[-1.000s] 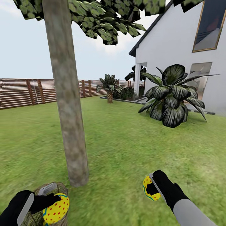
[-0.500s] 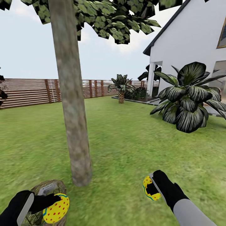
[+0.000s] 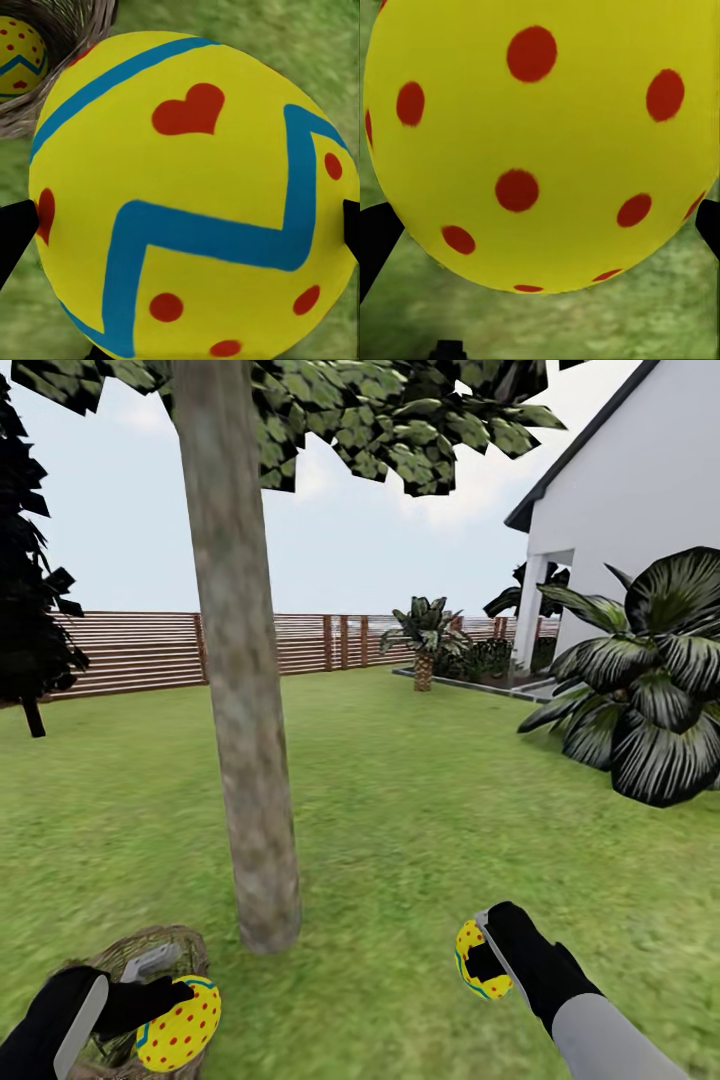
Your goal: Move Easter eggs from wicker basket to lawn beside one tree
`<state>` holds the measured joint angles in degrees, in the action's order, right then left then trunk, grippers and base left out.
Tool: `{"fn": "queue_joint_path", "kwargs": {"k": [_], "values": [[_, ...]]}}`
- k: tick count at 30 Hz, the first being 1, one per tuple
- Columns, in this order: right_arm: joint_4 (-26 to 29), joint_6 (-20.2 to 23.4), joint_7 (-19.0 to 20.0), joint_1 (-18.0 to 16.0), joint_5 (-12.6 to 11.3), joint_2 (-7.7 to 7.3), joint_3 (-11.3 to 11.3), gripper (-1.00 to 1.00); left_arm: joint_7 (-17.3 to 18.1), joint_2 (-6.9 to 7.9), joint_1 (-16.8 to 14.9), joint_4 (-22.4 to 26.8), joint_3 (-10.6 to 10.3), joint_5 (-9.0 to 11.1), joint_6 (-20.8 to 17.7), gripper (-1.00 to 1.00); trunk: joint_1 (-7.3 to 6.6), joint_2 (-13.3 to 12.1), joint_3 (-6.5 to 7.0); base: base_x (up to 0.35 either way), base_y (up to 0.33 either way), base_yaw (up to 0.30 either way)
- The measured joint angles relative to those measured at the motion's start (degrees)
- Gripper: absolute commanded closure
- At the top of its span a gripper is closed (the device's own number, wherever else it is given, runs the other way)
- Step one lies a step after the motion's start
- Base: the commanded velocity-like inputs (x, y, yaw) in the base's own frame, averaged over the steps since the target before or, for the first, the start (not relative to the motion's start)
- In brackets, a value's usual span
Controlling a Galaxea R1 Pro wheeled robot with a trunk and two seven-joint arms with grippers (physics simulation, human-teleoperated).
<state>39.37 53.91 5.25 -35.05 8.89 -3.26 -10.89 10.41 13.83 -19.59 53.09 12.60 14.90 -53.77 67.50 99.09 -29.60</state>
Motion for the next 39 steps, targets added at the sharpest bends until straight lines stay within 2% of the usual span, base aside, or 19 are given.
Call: {"fn": "queue_joint_path", "kwargs": {"k": [39], "values": [[0.0, 0.0, 0.0, 0.0, 0.0, 0.15, 0.0, 1.0, 0.0, 0.0, 0.0, -1.2, 0.1, 0.0, 0.0, 1.0, 0.0, 0.0, 0.0, 0.156, -0.323, 0.266]]}}
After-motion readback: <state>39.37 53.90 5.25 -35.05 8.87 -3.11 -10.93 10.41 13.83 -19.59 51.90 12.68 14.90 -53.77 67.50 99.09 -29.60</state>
